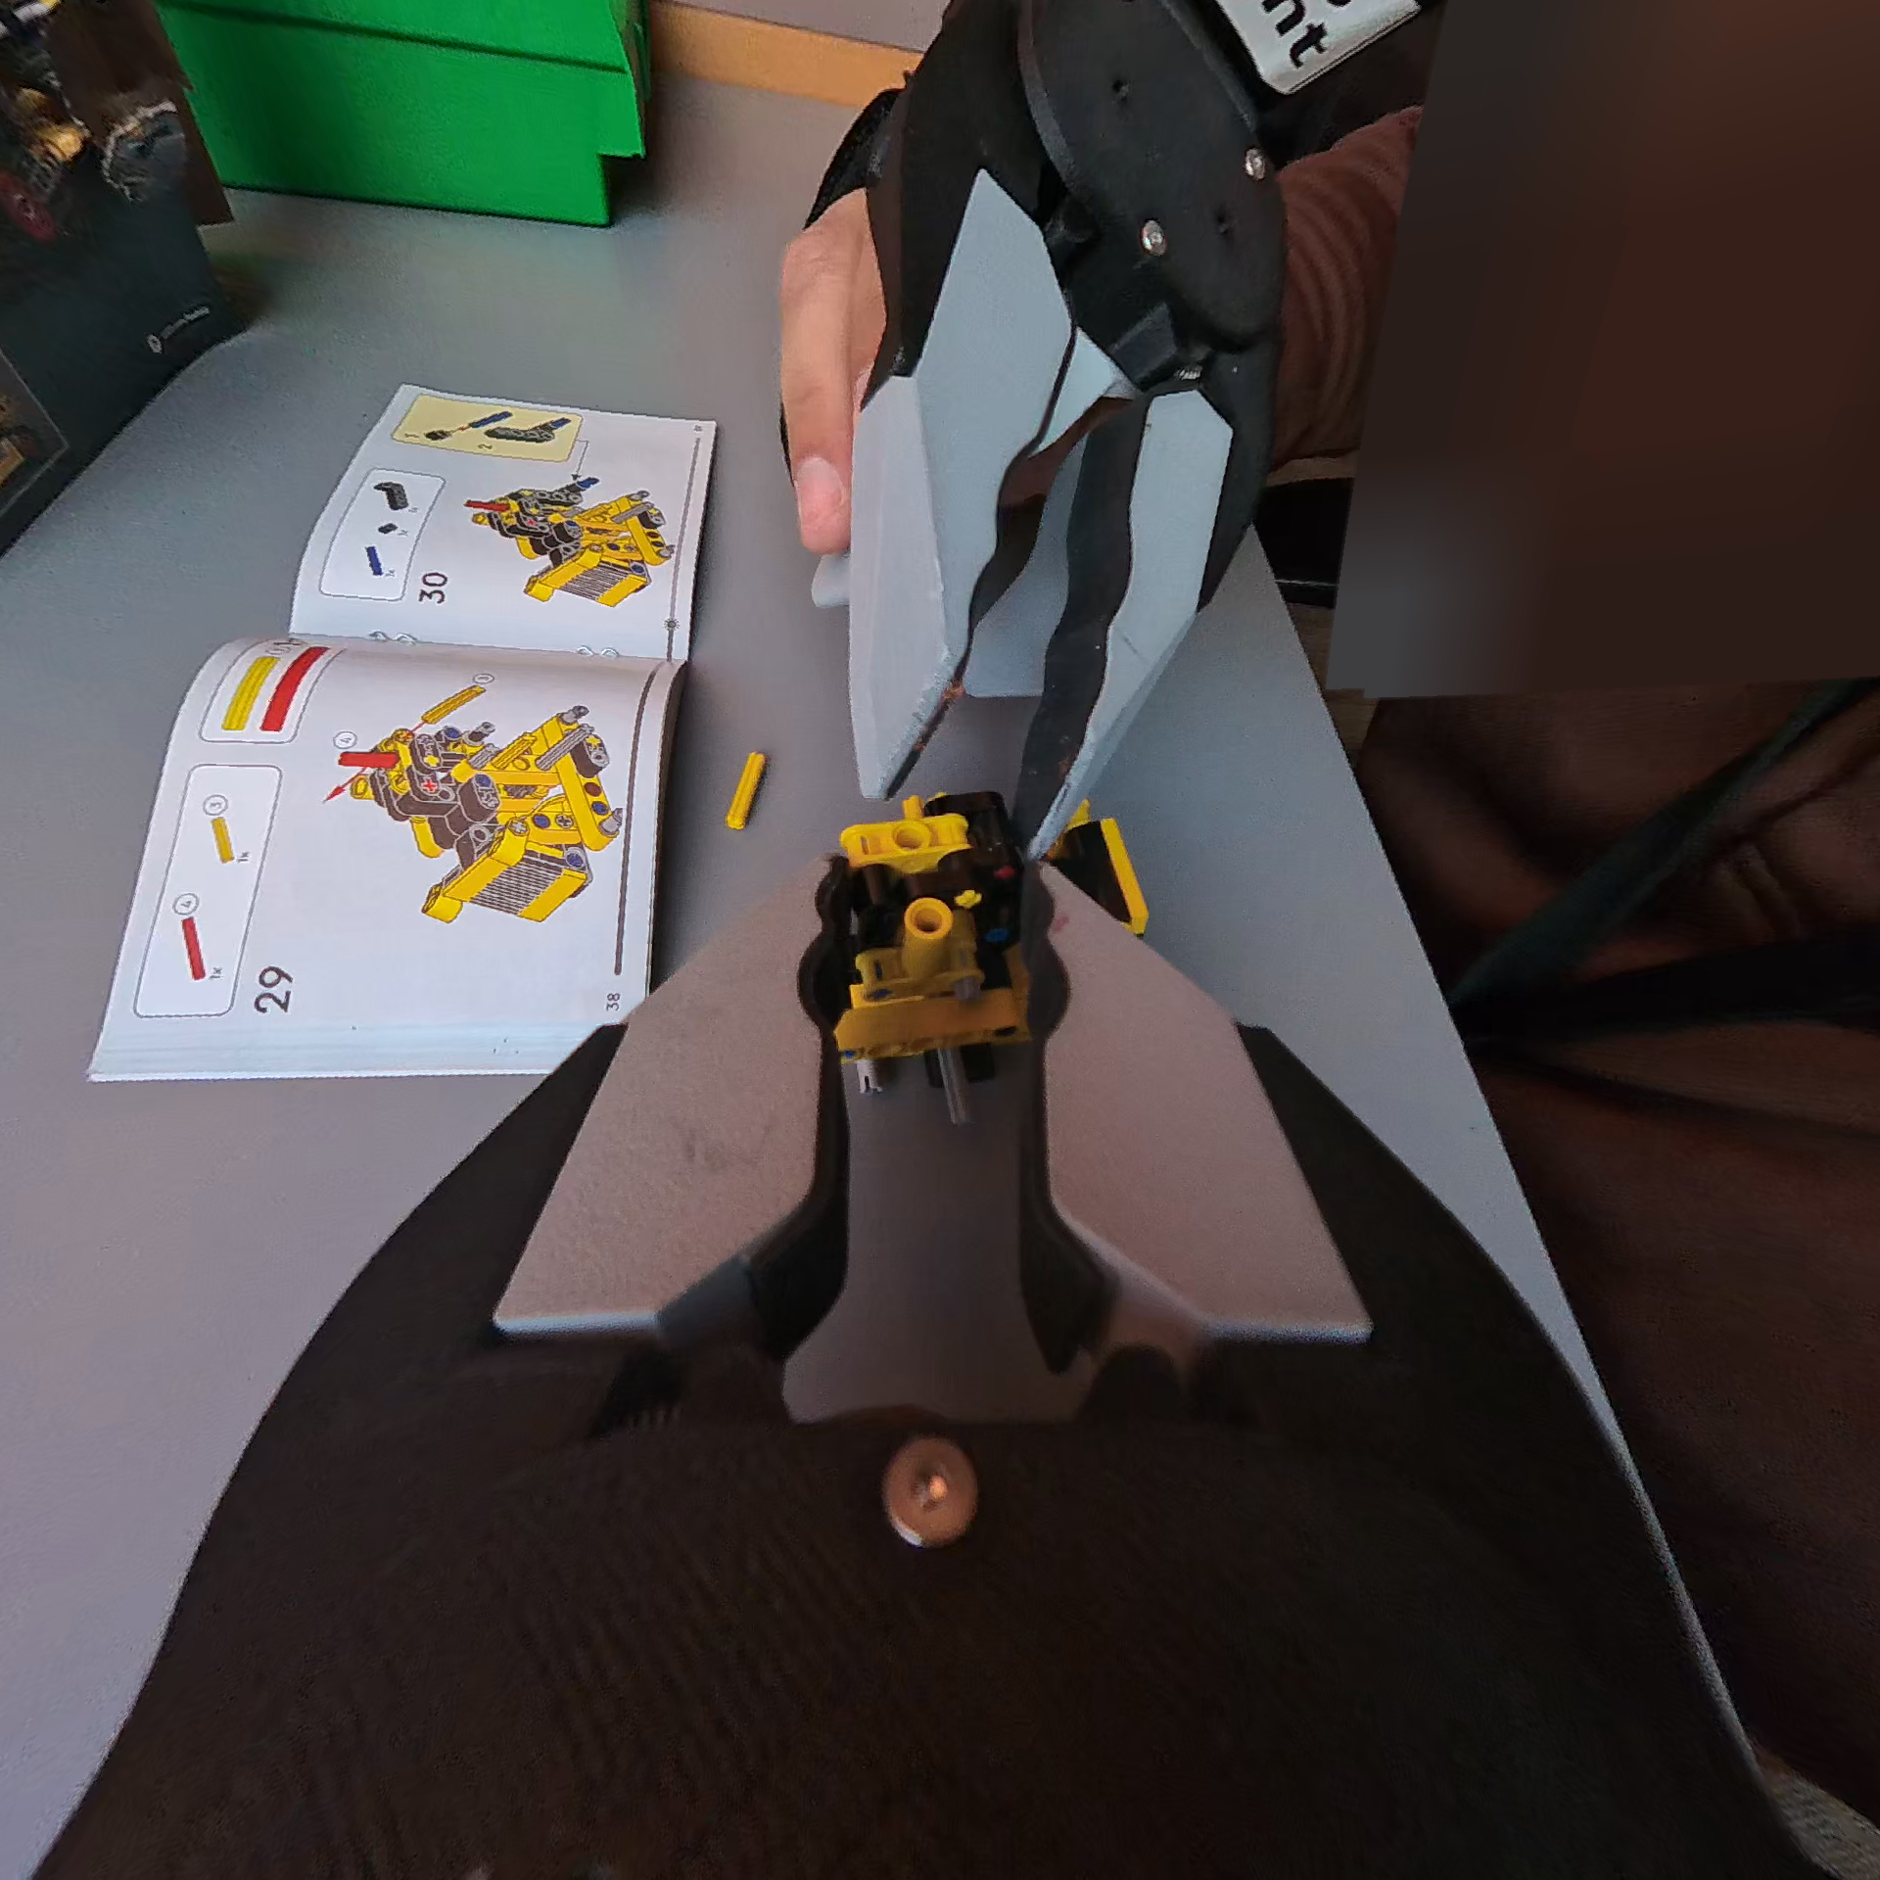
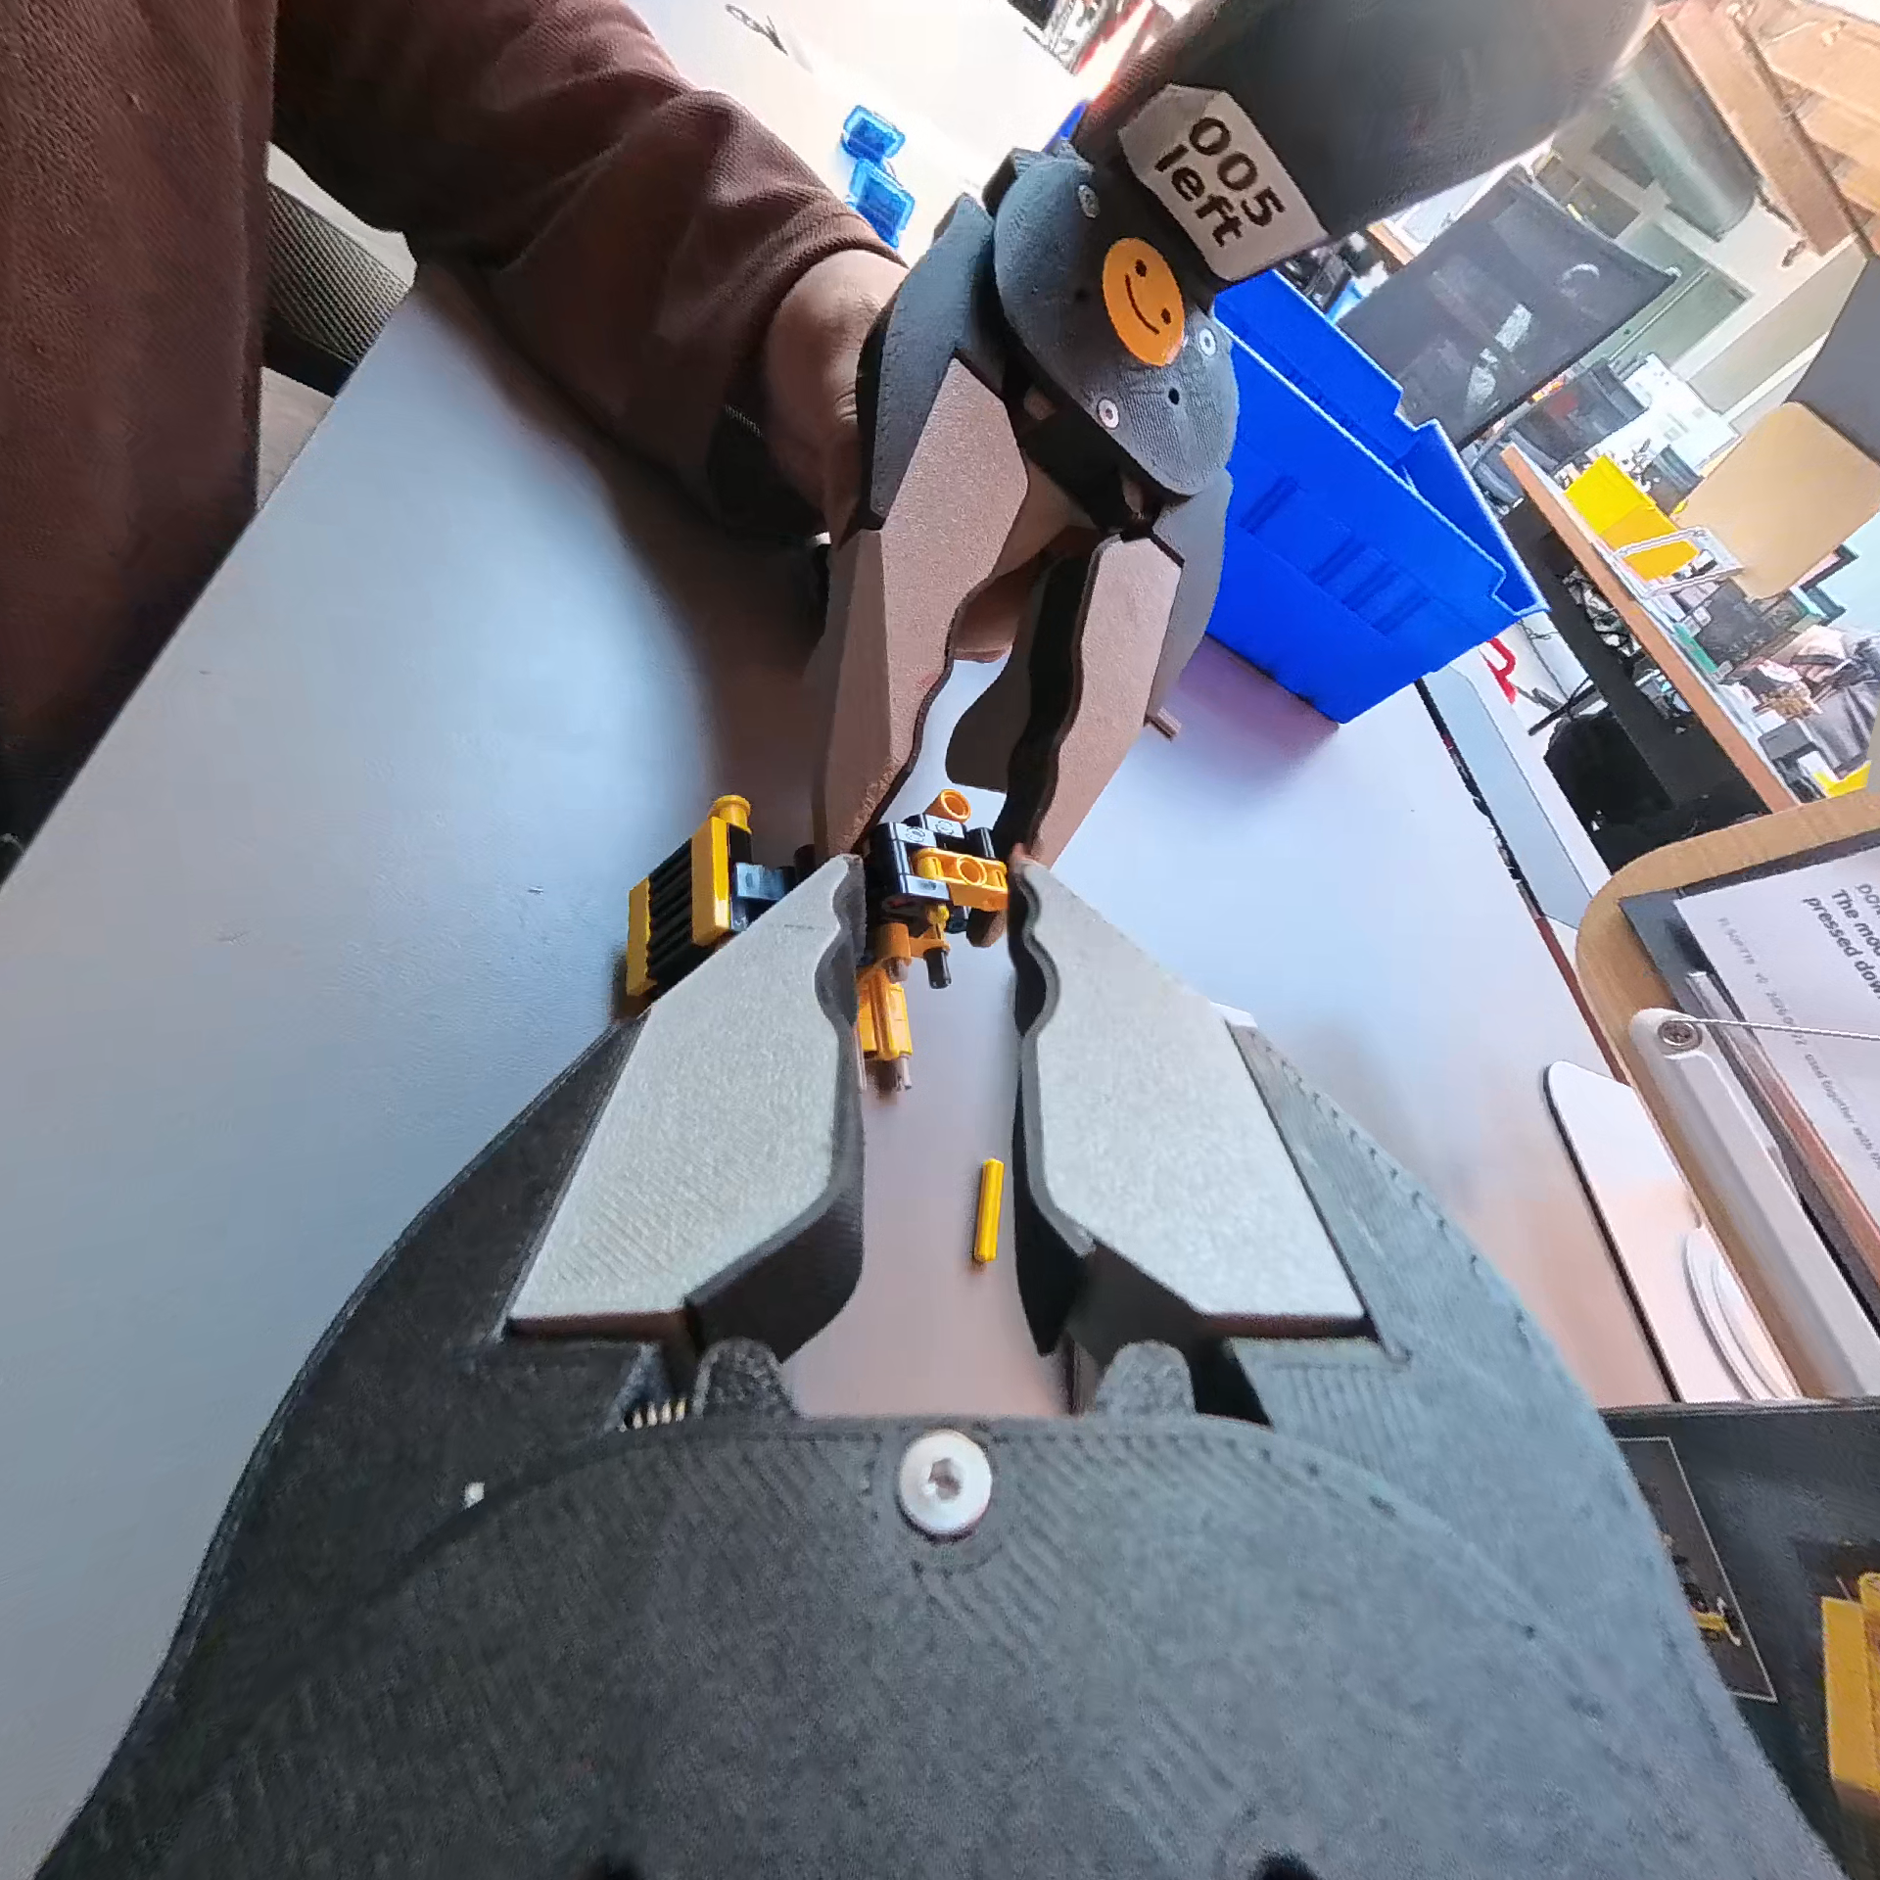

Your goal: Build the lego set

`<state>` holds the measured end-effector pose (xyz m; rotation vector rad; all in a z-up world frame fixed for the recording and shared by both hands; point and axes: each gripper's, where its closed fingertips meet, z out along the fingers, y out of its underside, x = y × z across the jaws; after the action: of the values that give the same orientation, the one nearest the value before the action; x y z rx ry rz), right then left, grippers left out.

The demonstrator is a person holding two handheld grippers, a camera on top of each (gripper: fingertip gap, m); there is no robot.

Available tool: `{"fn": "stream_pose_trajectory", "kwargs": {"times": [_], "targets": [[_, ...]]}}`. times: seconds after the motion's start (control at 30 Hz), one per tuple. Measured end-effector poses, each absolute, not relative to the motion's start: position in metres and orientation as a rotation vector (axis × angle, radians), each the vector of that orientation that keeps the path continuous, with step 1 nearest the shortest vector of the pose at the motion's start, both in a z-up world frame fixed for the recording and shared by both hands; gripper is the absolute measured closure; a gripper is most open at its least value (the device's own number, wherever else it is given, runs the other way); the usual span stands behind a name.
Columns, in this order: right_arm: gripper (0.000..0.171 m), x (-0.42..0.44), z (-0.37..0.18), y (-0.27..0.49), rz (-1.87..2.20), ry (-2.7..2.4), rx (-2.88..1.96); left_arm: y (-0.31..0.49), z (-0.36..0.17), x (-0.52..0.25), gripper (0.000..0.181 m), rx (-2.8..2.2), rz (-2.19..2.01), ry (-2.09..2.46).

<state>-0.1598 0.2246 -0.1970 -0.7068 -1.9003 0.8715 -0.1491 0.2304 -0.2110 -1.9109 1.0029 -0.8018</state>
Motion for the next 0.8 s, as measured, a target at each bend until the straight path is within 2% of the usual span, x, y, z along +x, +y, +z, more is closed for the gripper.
{"fn": "stream_pose_trajectory", "kwargs": {"times": [0.8], "targets": [[0.146, -0.1573, -0.2014, 0.2148, 0.949, -1.939, -0.707, 0.2223, -0.2145, -0.1441, 0.149, -1.913, -0.82, 1.064]]}}
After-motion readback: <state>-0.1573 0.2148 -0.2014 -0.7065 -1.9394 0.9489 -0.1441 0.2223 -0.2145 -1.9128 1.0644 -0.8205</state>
